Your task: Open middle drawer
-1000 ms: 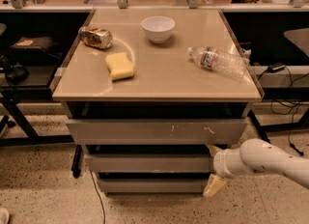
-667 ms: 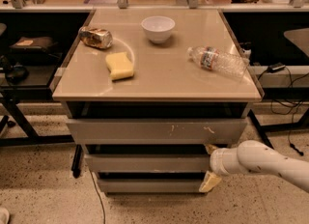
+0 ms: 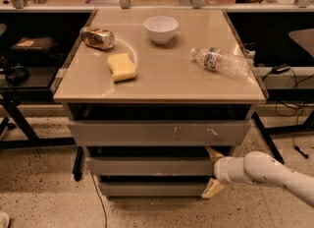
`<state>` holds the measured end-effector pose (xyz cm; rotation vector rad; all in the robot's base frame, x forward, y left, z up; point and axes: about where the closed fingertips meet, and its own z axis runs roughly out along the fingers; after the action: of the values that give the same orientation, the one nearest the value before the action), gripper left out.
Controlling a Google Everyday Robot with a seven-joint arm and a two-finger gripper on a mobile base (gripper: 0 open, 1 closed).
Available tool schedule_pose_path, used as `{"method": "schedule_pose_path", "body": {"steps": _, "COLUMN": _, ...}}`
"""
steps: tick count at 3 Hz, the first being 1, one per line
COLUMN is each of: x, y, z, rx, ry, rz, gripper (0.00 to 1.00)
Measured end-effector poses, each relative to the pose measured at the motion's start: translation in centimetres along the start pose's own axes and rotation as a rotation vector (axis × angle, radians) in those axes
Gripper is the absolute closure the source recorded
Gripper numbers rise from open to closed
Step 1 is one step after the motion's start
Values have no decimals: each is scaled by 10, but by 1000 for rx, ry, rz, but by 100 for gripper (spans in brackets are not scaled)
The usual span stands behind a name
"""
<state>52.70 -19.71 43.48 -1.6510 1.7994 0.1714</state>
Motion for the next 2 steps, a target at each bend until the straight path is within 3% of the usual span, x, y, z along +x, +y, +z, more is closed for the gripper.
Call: {"method": "schedule_pose_path", "body": {"steps": 2, "x": 2, "y": -6, "z": 15, "rx": 12, "ry": -34, "rz": -43, "gripper": 0}}
